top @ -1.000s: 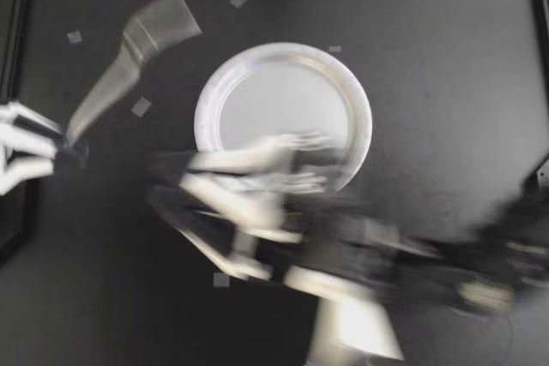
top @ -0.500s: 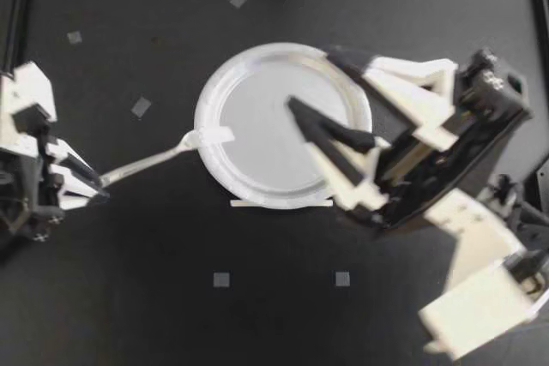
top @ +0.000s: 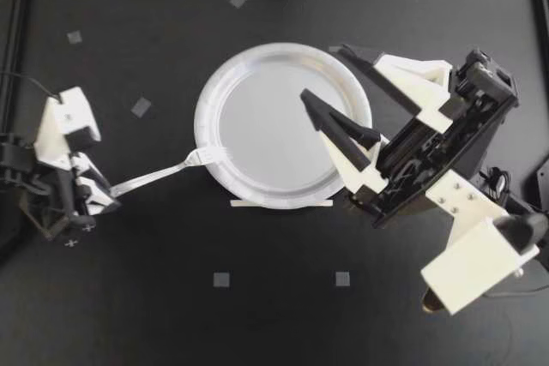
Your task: Pick up the fork and place it on the plate.
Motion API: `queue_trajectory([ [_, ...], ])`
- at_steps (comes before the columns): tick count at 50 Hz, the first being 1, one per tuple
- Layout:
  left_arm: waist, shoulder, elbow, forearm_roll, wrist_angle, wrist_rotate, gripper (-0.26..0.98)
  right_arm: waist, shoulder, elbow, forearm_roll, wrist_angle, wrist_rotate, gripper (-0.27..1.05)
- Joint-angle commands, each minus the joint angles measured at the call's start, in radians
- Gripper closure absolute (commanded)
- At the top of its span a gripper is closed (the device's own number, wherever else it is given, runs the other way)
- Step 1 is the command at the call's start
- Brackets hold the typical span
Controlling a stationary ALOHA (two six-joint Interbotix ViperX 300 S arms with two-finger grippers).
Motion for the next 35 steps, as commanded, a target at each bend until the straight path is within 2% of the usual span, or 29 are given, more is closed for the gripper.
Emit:
queue_trajectory([
  [1,0.002,0.003,-0.029,0.031,-0.017,0.0,0.62,-0.012,-0.005,0.0,-0.005,0.014,0.037,0.14],
  [11,0.002,0.035,-0.025,0.043,-0.008,-0.002,0.62,-0.021,0.017,0.028,-0.005,0.04,0.135,0.14],
  [35,0.002,0.189,-0.049,0.038,0.02,0.008,0.62,-0.026,0.041,0.032,0.005,0.049,0.143,0.14],
])
